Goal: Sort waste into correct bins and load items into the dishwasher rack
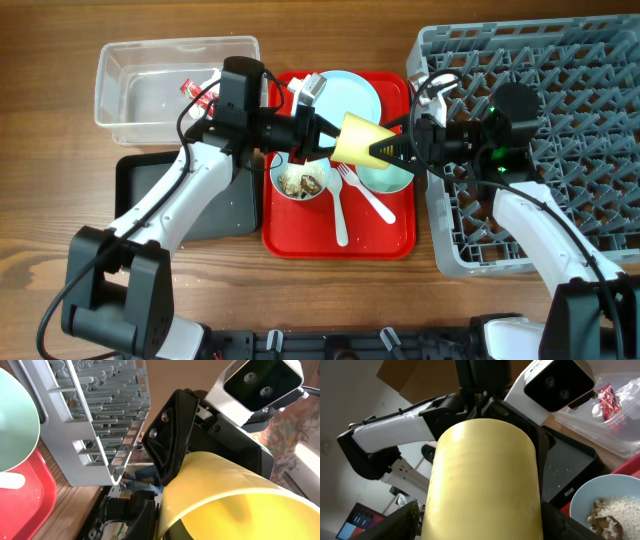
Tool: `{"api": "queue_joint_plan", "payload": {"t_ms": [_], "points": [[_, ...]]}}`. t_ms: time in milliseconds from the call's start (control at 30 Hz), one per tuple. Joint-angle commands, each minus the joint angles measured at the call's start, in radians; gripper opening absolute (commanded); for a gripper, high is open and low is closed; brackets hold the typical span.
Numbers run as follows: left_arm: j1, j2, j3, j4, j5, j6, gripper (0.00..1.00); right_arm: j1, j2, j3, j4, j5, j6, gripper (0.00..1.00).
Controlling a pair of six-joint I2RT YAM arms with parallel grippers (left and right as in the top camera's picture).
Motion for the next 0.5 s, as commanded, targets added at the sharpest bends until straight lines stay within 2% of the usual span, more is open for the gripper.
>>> {"api": "queue_joint_plan", "payload": {"t_ms": [0,100,467], "points": [[0.001,0.008,0.005,0.056,-0.116,-0.079,0.04,0.010,0.001,0.018,0.013,-0.075,-0.004,0.77],[0.001,0.008,0.005,0.114,-0.115,-0.131,0.04,0.010,0.001,0.018,0.014,-0.075,-0.004,0.77],[-0.031,0.008,0.005,0.115,-0.115,-0.141,0.04,0.010,0.001,0.018,0.079,-0.067,0.010,0.76]]}}
